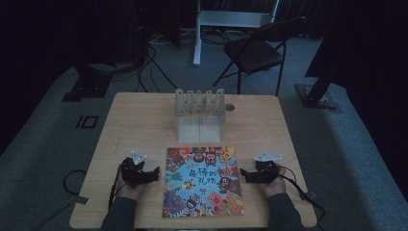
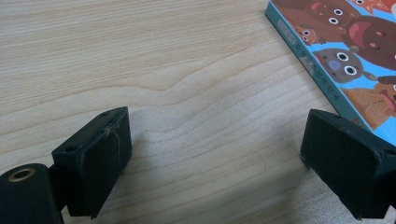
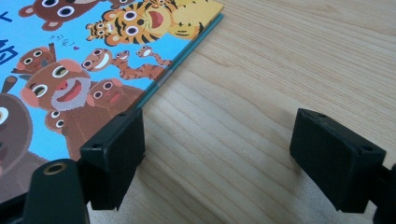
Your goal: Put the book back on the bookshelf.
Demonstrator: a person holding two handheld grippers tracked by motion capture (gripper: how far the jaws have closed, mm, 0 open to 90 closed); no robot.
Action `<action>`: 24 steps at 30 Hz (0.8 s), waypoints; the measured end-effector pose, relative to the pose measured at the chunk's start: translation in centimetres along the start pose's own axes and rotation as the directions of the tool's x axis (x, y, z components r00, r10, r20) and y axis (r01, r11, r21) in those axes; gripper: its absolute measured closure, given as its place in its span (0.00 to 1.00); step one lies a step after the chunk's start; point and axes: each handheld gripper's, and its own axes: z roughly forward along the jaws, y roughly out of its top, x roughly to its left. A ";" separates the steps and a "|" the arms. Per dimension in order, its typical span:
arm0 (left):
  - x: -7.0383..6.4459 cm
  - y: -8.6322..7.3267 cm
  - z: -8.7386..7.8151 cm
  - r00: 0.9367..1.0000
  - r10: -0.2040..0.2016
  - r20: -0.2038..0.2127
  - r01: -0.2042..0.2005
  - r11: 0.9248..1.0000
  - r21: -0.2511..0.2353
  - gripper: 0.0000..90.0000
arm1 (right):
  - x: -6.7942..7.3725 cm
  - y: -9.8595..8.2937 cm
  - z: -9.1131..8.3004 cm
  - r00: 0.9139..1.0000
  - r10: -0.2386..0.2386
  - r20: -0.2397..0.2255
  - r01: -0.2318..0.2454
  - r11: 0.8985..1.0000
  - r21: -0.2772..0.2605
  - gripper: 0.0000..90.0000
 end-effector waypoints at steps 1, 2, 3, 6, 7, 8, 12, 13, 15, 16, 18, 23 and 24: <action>0.0 0.0 0.0 1.000 0.000 0.000 0.000 1.000 0.000 0.10 | 0.0 0.0 0.0 1.000 0.000 0.000 0.000 1.000 0.000 0.19; 0.0 0.0 0.0 1.000 0.000 0.000 0.000 1.000 0.000 0.10 | 0.0 0.0 0.0 1.000 0.000 0.000 0.000 1.000 0.000 0.19; 0.0 0.0 0.0 1.000 0.000 0.000 0.000 1.000 0.000 0.10 | 0.0 0.0 0.0 1.000 0.000 -0.001 0.000 1.000 0.000 0.19; 0.0 0.0 0.0 1.000 0.000 0.000 0.000 1.000 0.000 0.10 | 0.0 0.0 0.0 1.000 0.000 -0.001 0.000 1.000 0.000 0.19; 0.0 0.0 0.0 1.000 0.000 0.000 0.000 1.000 0.000 0.10 | 0.0 0.0 0.0 1.000 0.000 -0.001 0.000 1.000 0.000 0.19; 0.0 0.0 0.0 1.000 0.000 0.000 0.000 1.000 0.000 0.10 | 0.0 0.0 0.0 1.000 0.000 -0.001 0.000 1.000 0.000 0.19; 0.0 0.0 0.0 1.000 0.000 0.000 0.000 1.000 0.000 0.10 | 0.0 0.0 0.0 1.000 0.000 -0.001 0.000 1.000 0.001 0.19; 0.0 0.0 0.0 1.000 -0.001 -0.001 0.001 1.000 0.000 0.10 | 0.0 0.0 0.0 1.000 -0.001 -0.001 0.001 1.000 0.000 0.19; 0.0 0.0 0.0 1.000 -0.003 -0.002 0.003 1.000 0.001 0.10 | 0.0 0.0 0.0 1.000 -0.001 -0.002 0.001 1.000 0.001 0.19; 0.0 0.0 0.0 1.000 -0.003 -0.003 0.003 1.000 0.000 0.10 | 0.0 0.0 0.0 1.000 -0.002 -0.002 0.002 1.000 0.002 0.19; 0.0 0.0 0.0 1.000 -0.003 -0.003 0.003 1.000 0.000 0.10 | 0.0 0.0 0.0 1.000 -0.001 -0.002 0.001 1.000 0.002 0.19; 0.0 0.0 0.0 1.000 -0.004 -0.003 0.004 1.000 0.000 0.10 | 0.1 0.1 -0.3 1.000 0.016 0.009 -0.016 1.000 0.006 0.25; 0.0 0.0 0.0 1.000 -0.004 -0.003 0.004 1.000 0.000 0.10 | 0.2 0.2 -0.6 1.000 0.011 0.009 -0.011 1.000 -0.006 0.28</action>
